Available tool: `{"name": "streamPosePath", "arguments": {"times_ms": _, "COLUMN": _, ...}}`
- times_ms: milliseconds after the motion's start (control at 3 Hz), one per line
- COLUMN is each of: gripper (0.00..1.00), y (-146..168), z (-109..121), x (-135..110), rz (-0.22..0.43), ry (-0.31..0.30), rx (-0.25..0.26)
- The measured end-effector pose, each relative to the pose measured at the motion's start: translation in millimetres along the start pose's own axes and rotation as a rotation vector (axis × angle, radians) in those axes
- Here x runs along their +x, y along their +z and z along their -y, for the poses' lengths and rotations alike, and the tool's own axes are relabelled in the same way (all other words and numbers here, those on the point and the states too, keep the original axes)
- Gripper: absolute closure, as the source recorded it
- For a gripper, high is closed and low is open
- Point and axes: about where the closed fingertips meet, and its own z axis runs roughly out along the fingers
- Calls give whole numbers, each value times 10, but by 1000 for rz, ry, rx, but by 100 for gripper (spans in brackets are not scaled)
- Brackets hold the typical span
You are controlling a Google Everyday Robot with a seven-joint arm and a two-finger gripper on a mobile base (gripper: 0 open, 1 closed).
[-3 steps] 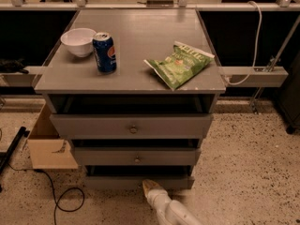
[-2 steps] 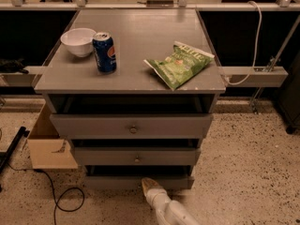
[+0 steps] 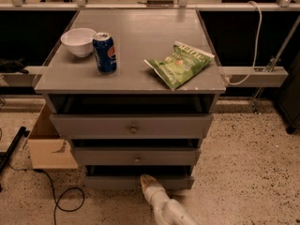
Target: Close bottom drawer
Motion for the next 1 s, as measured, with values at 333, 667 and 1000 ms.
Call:
{"name": "streamPosePath", "arguments": {"times_ms": 333, "gripper": 100, "y": -246, "z": 198, "x": 31, "rz": -47, "ry": -12, "rx": 10}}
{"name": "streamPosePath", "arguments": {"times_ms": 667, "gripper": 100, "y": -565, "z": 401, "x": 443, "rz": -119, "ry": 42, "rx": 50}}
{"name": "streamPosePath", "arguments": {"times_ms": 1000, "gripper": 100, "y": -480, "z": 326, "x": 415, "rz": -120, "ry": 38, "rx": 42}}
